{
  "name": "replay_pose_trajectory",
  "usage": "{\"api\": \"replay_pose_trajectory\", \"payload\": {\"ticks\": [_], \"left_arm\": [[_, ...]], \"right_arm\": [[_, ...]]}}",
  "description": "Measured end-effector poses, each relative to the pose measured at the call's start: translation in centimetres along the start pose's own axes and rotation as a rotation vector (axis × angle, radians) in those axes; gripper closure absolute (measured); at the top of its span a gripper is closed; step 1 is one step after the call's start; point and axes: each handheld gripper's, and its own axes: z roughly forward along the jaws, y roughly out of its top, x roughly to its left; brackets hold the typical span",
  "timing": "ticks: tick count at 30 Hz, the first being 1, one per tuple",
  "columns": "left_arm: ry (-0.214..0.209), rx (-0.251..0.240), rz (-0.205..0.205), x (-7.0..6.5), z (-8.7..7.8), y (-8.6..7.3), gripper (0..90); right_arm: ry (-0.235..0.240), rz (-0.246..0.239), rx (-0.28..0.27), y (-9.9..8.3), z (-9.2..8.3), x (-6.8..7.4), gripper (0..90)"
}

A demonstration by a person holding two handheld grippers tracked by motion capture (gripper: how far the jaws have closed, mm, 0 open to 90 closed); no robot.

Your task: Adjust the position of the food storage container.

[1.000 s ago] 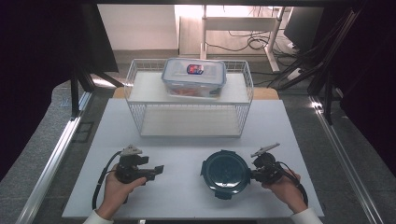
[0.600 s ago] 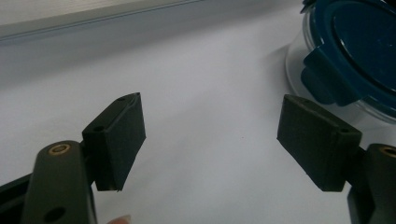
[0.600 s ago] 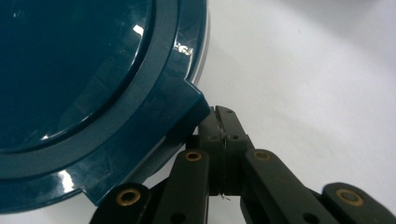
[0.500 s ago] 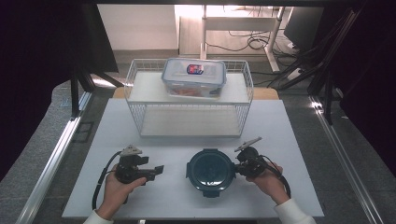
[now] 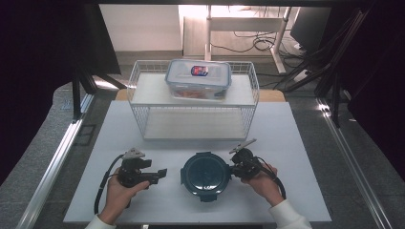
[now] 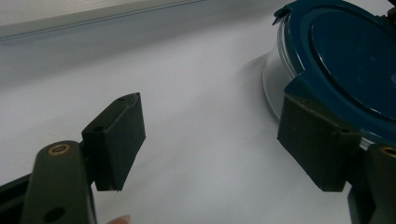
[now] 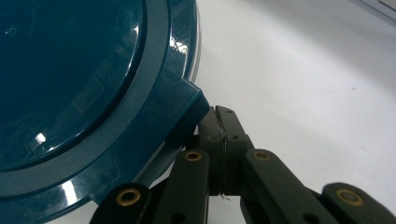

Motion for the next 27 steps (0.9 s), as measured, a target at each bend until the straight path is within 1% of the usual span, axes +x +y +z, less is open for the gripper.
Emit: {"api": "replay_pose_trajectory", "payload": {"ticks": [4,7,9,11,13,14,16,19,21,22,23,24,27], "left_arm": [[0.001,-0.001,0.000,-0.1,0.0,0.0,22.3],[0.001,-0.002,-0.001,-0.1,0.0,0.0,22.3],[0.001,-0.003,-0.001,0.0,0.0,0.0,22.3],[0.002,-0.002,-0.003,0.0,0.0,0.0,22.3],[0.002,-0.003,-0.005,0.0,0.0,0.0,22.4],[0.001,-0.005,-0.004,0.0,0.0,0.0,22.3],[0.002,-0.007,-0.005,0.0,0.0,0.0,22.3],[0.011,-0.016,-0.008,-0.1,-0.2,0.0,21.6],[0.016,-0.022,-0.010,-0.1,-0.2,0.0,21.3],[0.016,-0.023,-0.011,-0.2,-0.3,0.0,21.3],[0.017,-0.024,-0.012,-0.2,-0.3,0.0,21.3],[0.017,-0.025,-0.013,-0.2,-0.3,0.0,21.3],[0.021,-0.030,-0.014,-0.2,-0.4,0.0,21.3]], "right_arm": [[0.014,-0.019,-0.003,0.2,0.2,0.8,89.1],[0.022,-0.028,-0.002,0.3,0.3,1.0,89.2],[0.031,-0.030,-0.002,0.3,0.5,1.0,89.1],[0.052,-0.019,-0.011,0.2,0.5,0.7,89.1],[0.065,-0.011,-0.032,0.0,0.2,0.5,89.1],[0.069,-0.005,-0.045,-0.3,-0.4,0.3,89.1],[0.063,0.008,-0.075,-0.7,-1.4,-0.2,89.1],[0.063,0.049,-0.147,-1.9,-3.5,-1.1,89.1],[0.060,0.065,-0.191,-2.7,-4.5,-1.5,88.9],[0.066,0.071,-0.214,-3.1,-4.8,-1.6,87.8],[0.080,0.084,-0.232,-3.5,-5.1,-1.7,84.1],[0.092,0.093,-0.248,-3.8,-5.4,-1.8,77.9],[0.119,0.143,-0.309,-4.6,-6.0,-2.2,50.3]]}}
